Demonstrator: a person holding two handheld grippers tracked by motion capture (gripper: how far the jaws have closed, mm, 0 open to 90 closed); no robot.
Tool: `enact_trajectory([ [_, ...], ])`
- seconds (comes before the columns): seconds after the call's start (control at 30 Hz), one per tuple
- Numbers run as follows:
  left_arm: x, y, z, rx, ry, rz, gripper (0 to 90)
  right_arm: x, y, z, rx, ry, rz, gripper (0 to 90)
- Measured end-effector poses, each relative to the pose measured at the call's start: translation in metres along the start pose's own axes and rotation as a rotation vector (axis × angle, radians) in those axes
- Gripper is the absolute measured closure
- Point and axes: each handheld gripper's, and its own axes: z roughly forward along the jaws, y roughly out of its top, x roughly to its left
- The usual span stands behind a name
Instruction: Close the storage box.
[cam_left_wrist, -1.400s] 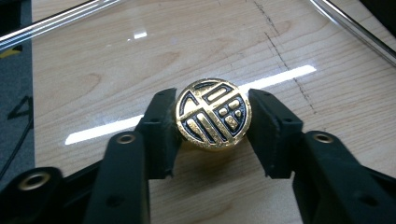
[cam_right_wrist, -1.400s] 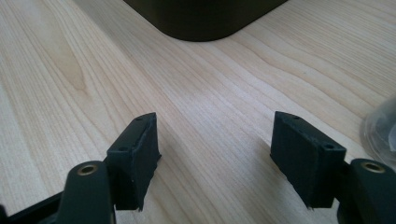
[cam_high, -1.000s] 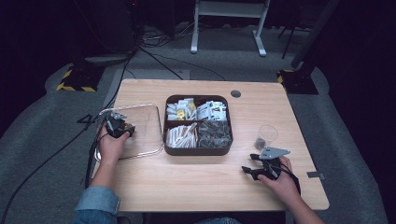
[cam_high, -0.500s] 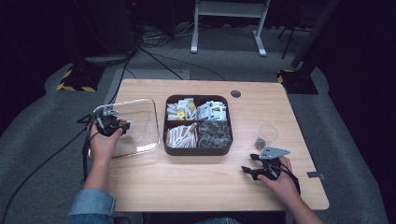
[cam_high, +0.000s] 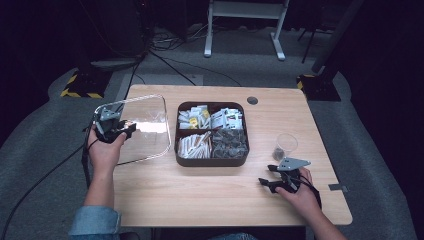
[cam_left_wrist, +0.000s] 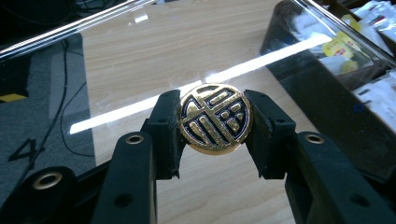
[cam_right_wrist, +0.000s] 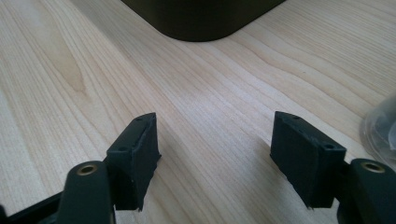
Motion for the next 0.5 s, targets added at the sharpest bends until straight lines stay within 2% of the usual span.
enact_trajectory([
  [0.2, 0.0, 0.005, -0.01, -0.013, -0.023, -0.025, 58.4, 0.0, 0.0, 0.0, 0.0, 0.0, 0.0, 32.4],
  [0.33, -0.007, 0.01, -0.018, -0.01, 0.025, 0.012, 58.4, 0.0, 0.0, 0.0, 0.0, -0.001, 0.001, 32.4],
  [0.5, -0.016, 0.018, -0.025, -0.022, -0.001, 0.023, 58.4, 0.001, 0.001, 0.001, -0.001, -0.001, 0.002, 32.4],
])
